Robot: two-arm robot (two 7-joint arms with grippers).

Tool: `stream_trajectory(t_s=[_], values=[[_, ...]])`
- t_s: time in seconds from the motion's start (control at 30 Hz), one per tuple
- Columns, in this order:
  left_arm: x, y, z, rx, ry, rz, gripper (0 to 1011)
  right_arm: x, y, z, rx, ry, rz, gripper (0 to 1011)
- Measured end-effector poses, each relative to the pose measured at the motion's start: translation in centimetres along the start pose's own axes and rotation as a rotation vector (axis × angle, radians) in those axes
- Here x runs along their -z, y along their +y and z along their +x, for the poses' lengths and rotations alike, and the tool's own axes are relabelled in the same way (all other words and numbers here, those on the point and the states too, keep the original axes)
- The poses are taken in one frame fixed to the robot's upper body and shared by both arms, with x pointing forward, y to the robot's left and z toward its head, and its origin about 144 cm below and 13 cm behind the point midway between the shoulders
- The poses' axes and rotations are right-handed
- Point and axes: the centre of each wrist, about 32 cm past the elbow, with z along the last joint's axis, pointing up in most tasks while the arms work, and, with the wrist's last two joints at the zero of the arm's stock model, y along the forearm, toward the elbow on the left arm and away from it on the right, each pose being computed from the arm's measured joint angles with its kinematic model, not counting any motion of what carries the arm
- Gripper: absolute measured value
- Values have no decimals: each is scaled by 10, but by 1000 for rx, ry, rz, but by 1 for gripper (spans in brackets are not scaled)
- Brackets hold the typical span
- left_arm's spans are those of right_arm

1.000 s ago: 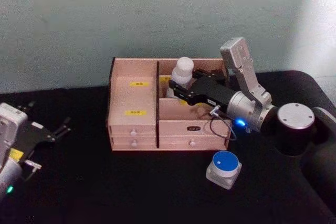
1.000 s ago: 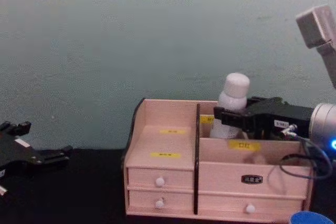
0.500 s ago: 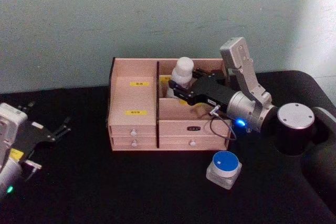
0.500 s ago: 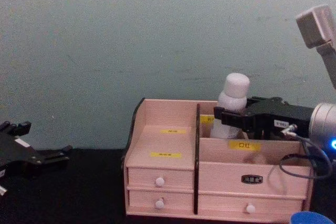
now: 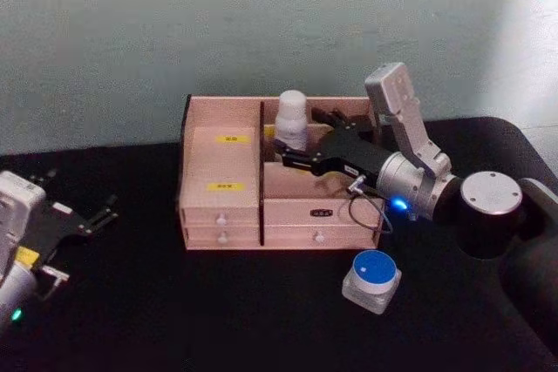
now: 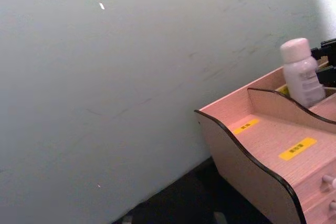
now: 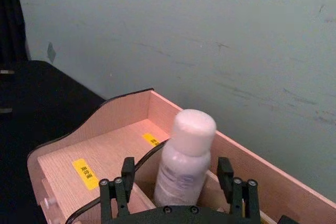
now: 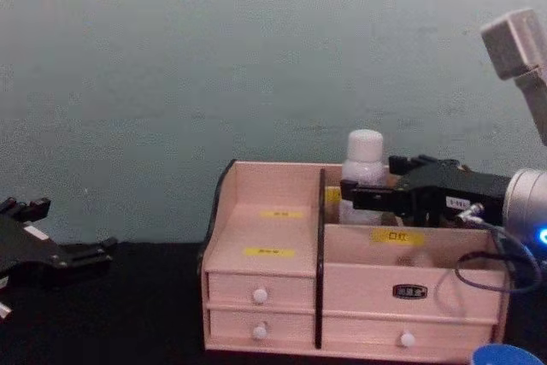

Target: Pick up the facial cleanser and watermelon frost from the table and place them into the tiered storage box.

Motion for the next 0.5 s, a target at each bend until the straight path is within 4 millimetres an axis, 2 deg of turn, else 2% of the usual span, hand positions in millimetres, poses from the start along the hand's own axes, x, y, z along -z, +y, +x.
stream_trajectory(t_s=[0.07, 0.33, 0.5], values=[[0, 0, 0, 0, 0, 0, 1001, 0, 0, 0, 0, 0, 0, 1003], [0, 0, 0, 0, 0, 0, 1001, -1, -1, 0, 0, -3, 5, 1003], [0, 0, 0, 0, 0, 0, 1001, -4, -9, 0, 0, -16, 35, 1003]])
